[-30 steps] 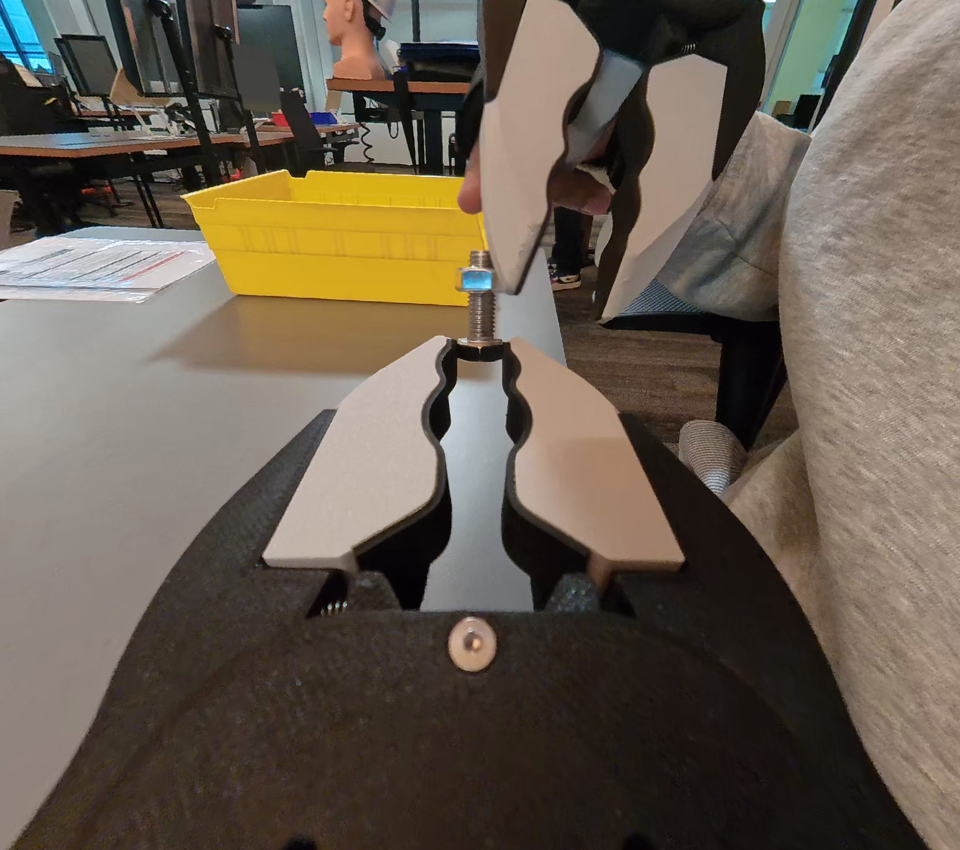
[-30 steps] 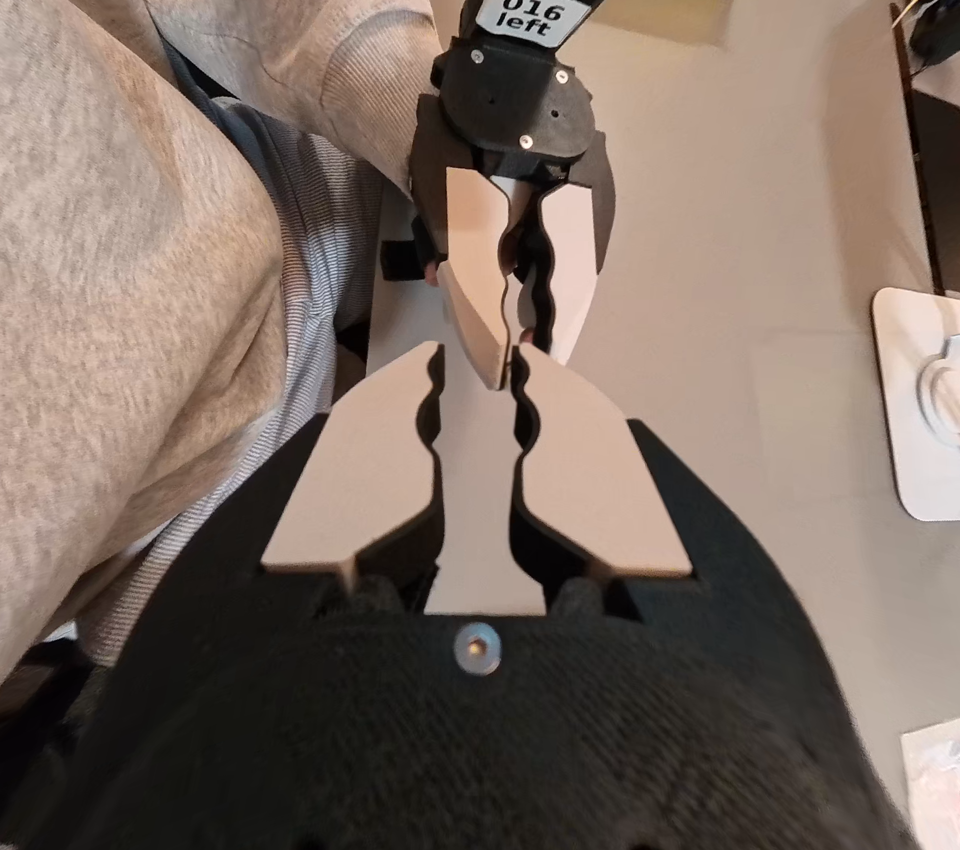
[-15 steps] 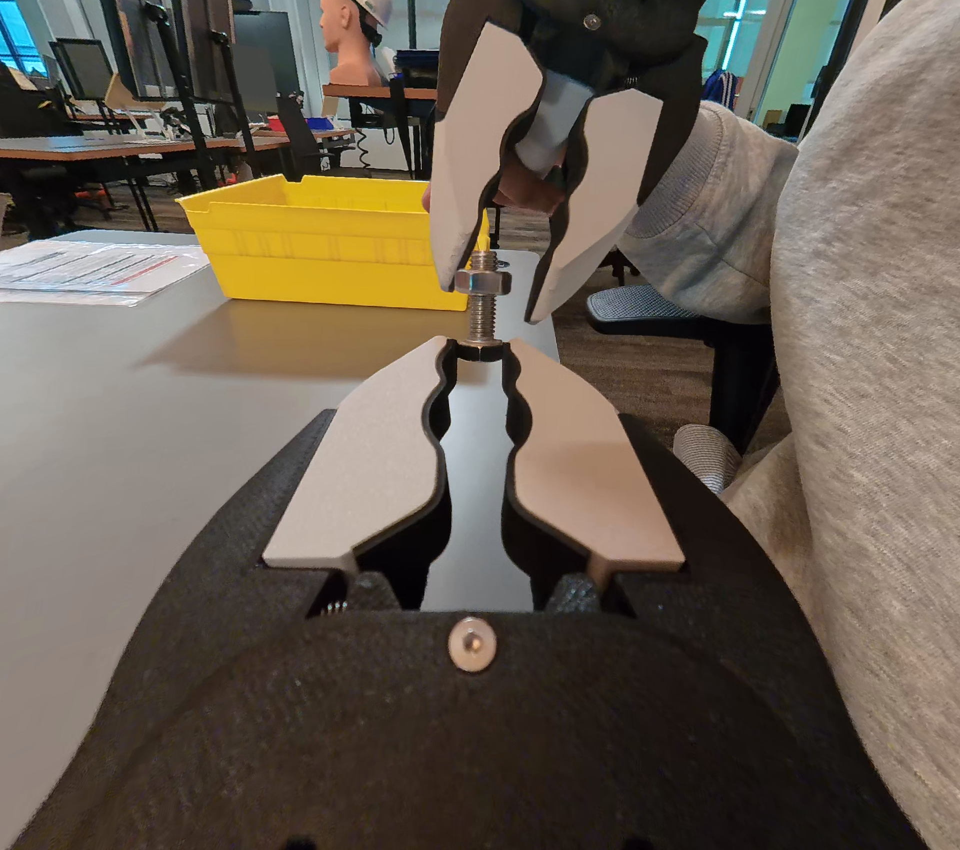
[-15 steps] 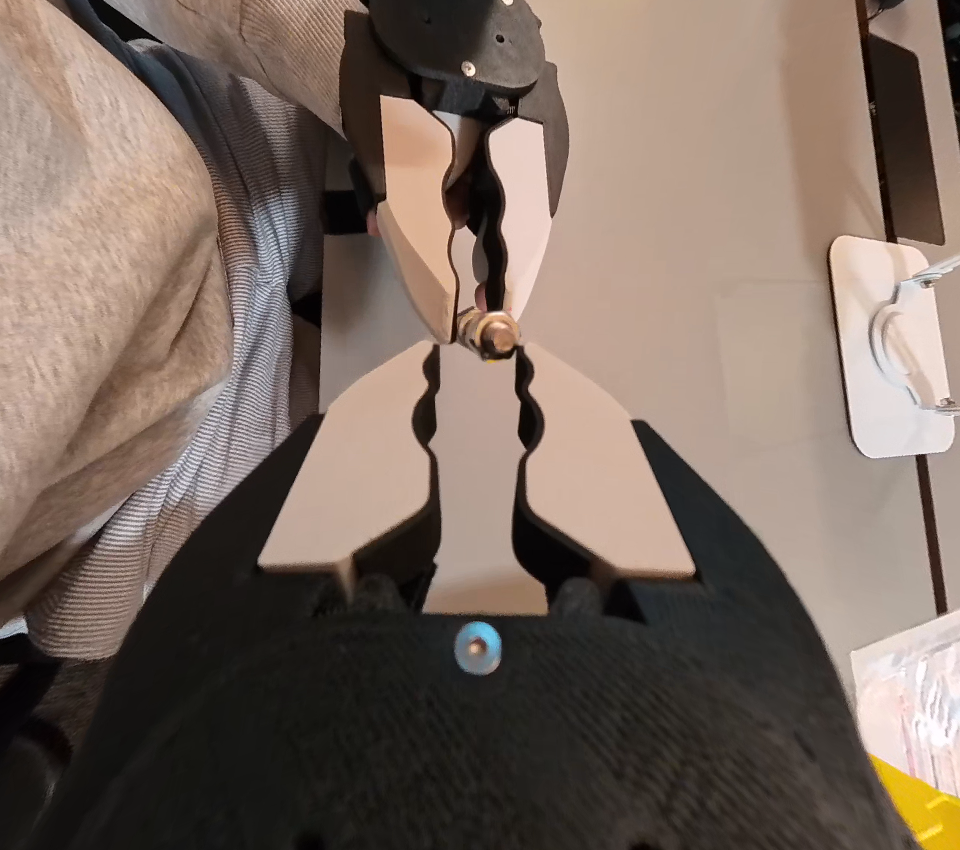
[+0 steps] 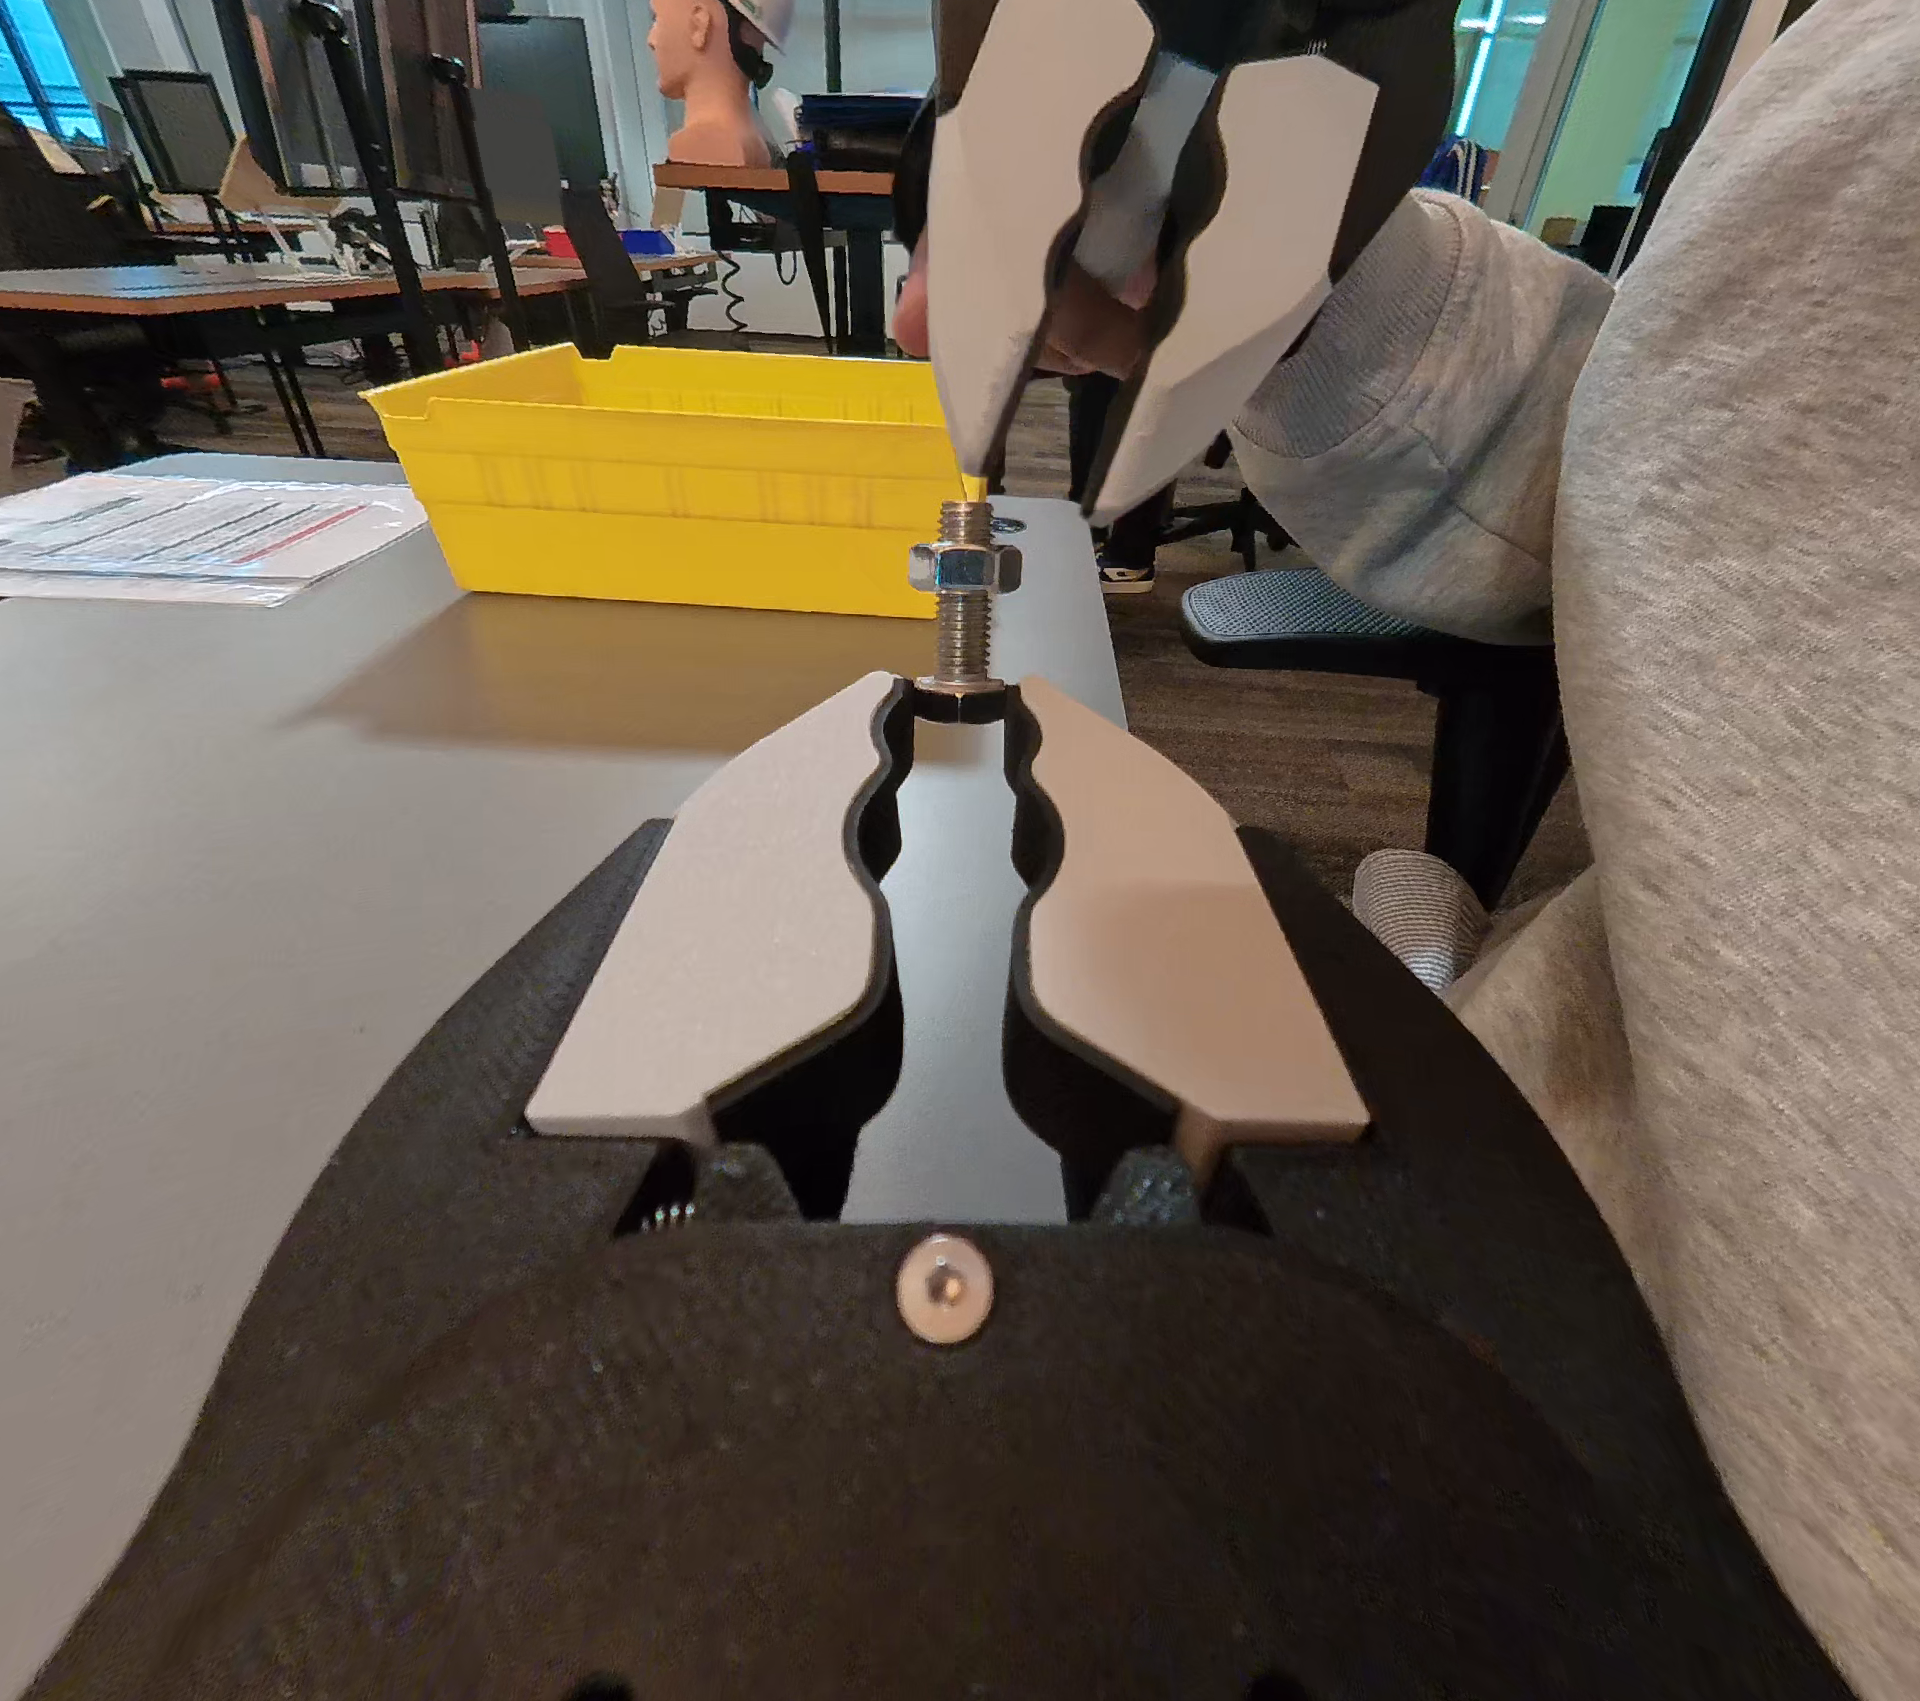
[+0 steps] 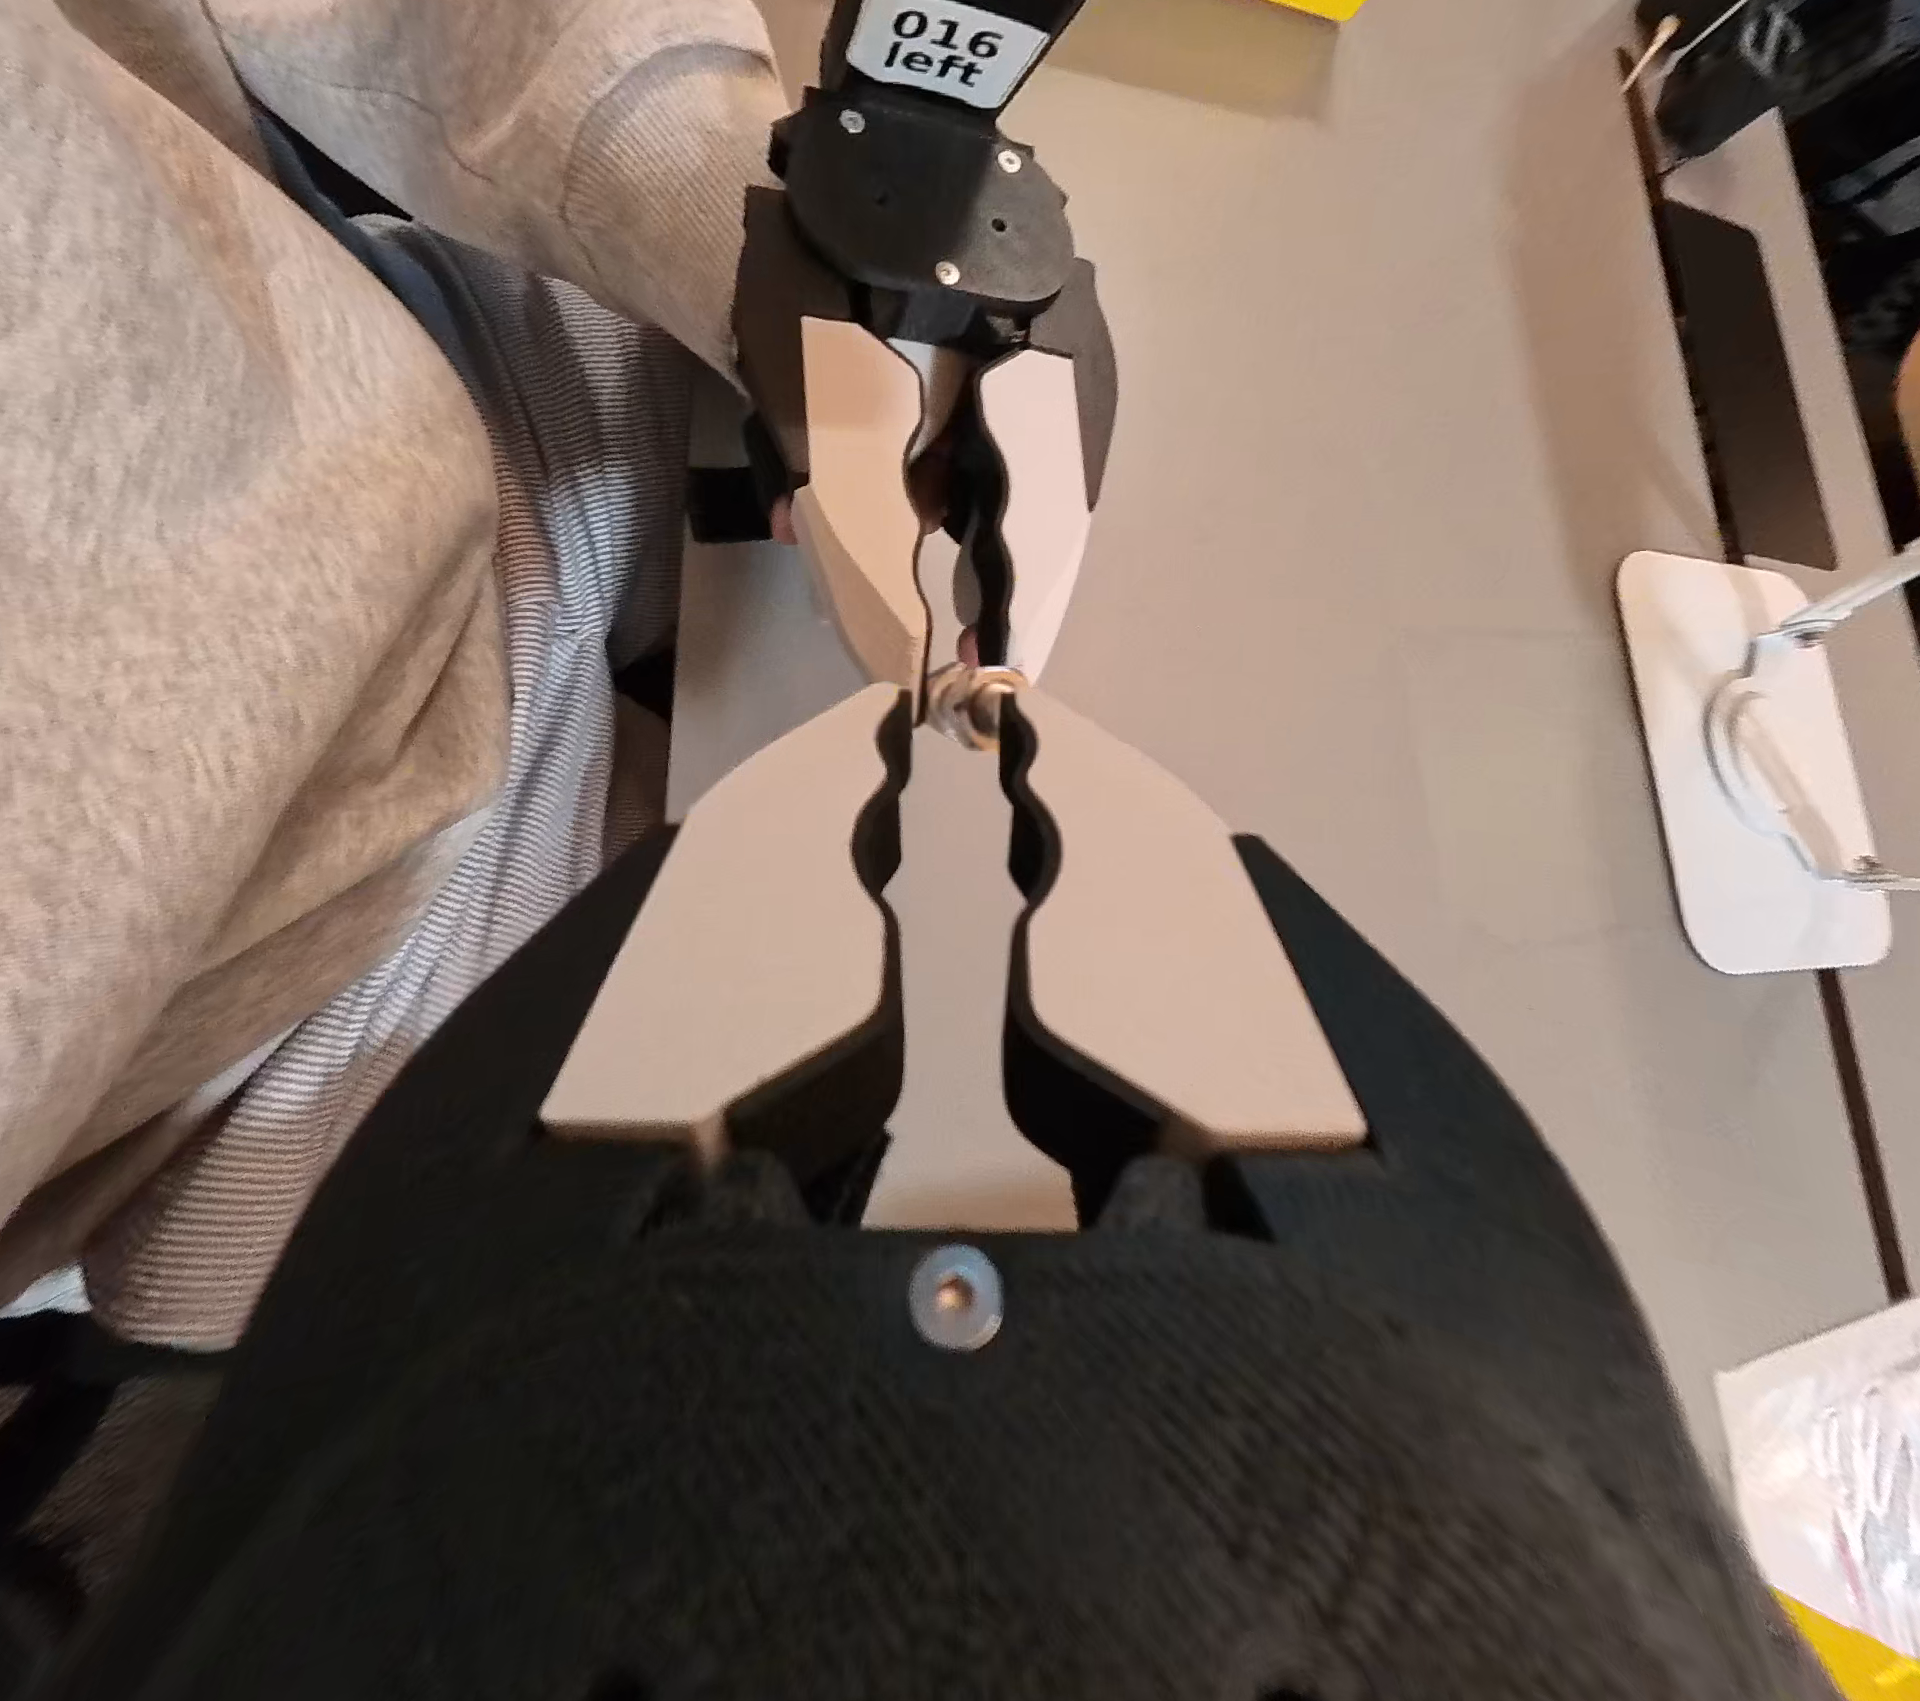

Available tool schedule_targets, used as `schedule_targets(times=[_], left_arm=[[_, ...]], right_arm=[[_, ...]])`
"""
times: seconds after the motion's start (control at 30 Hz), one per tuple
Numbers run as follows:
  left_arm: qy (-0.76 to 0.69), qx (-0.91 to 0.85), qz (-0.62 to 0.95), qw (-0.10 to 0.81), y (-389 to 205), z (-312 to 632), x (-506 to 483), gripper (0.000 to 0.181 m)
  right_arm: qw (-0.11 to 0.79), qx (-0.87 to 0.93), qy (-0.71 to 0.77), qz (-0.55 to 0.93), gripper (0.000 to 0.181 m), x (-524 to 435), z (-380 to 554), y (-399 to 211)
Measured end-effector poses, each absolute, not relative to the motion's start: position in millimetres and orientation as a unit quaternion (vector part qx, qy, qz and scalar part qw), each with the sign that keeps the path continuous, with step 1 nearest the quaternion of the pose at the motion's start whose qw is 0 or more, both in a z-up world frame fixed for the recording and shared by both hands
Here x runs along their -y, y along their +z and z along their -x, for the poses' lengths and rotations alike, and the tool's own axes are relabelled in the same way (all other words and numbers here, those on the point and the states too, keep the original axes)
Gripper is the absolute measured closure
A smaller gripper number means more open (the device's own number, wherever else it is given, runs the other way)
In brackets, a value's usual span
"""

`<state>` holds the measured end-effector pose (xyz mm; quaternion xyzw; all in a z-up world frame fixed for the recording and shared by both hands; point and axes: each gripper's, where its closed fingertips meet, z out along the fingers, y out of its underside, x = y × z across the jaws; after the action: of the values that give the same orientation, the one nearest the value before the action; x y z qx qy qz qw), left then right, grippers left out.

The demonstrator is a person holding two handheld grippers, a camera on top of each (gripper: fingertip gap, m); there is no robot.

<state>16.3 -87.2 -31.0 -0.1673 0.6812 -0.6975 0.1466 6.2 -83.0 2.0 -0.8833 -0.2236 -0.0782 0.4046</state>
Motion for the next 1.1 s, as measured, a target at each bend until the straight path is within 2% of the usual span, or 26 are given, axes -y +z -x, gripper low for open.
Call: schedule_targets(times=[0.03, 0.37, 1.1], left_arm=[[-0.697, -0.681, 0.167, 0.146, -31.0, -16.1, 87.3, 0.164], [-0.694, -0.687, 0.158, 0.146, -32.0, -13.5, 90.0, 0.164], [-0.699, -0.682, 0.160, 0.144, -30.4, -13.0, 88.3, 0.164]], right_arm=[[0.405, 0.224, -0.086, 0.883, 0.165, 82.3, -8.0, 1.6], [0.397, 0.218, -0.086, 0.887, 0.170, 83.5, -12.4, -4.4], [0.454, 0.152, 0.028, 0.877, 0.172, 78.1, -9.3, -2.4]])
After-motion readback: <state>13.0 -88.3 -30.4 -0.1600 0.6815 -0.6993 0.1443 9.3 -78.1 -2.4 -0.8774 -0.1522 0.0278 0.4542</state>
